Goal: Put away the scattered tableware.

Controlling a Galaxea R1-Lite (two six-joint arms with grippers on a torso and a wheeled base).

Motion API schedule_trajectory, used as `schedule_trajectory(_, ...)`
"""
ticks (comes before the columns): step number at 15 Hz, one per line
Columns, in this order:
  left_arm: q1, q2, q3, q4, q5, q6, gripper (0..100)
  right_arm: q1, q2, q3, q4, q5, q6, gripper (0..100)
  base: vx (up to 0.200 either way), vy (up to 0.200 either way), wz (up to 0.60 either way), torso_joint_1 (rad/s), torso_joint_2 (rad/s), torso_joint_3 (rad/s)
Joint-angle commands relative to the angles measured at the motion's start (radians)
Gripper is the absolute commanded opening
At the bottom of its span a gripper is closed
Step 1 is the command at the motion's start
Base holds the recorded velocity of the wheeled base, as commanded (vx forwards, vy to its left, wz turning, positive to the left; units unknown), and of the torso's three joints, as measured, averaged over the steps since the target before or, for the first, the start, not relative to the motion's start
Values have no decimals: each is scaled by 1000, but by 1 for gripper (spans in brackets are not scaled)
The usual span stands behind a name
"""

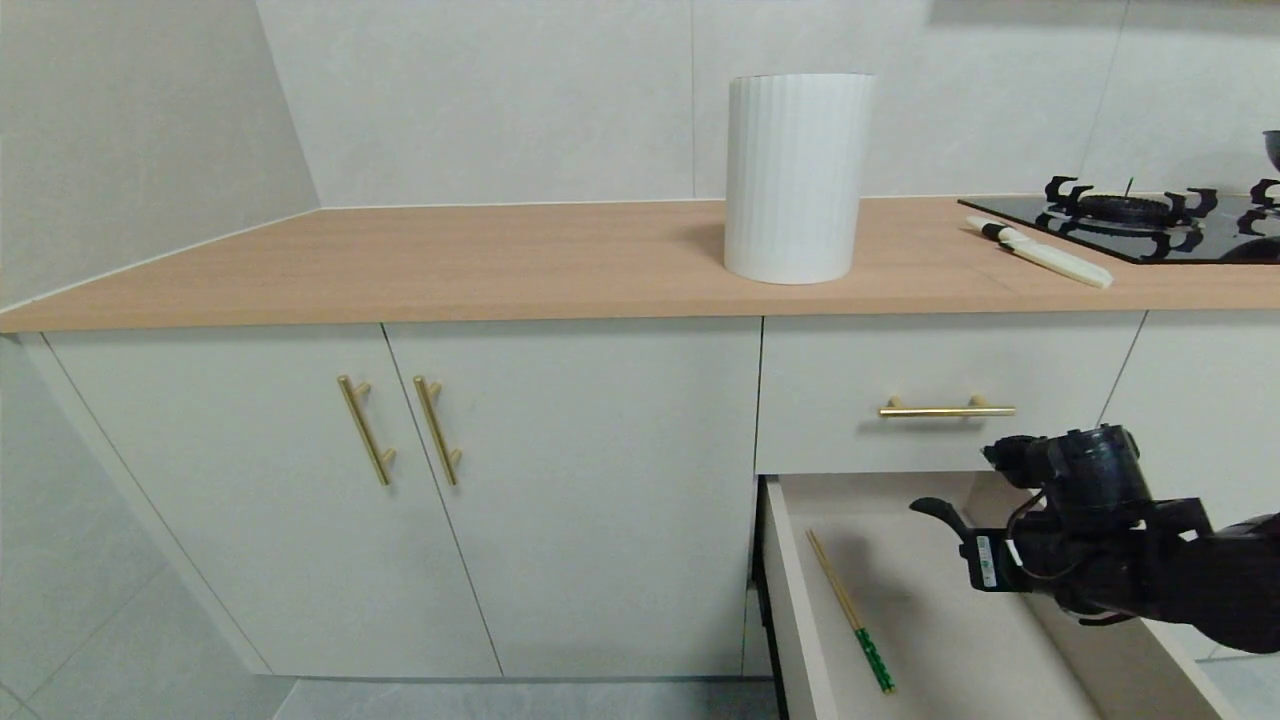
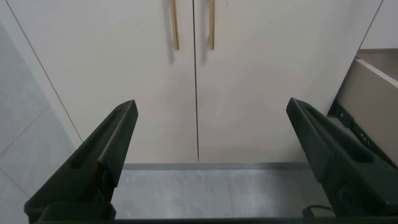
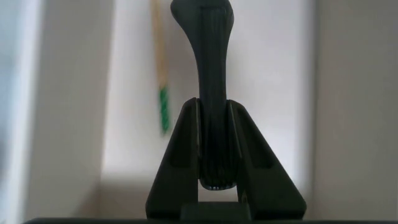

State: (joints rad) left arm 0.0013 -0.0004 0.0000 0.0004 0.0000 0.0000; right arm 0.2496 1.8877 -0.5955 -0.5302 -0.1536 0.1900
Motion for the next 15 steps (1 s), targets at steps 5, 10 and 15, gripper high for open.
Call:
schedule_trajectory(5,0,0,0,0,0,0,100,-1,467,40,-416,-69,3,0,0,0,0,0,0,0)
schedule_trajectory(10,0,0,0,1,0,0,100,-3,524,10,-419,-76,2,0,0,0,0,0,0,0)
schedule_trajectory(15,0,0,0,1,0,0,100,-12,530,3,-421,-76,2,0,0,0,0,0,0,0)
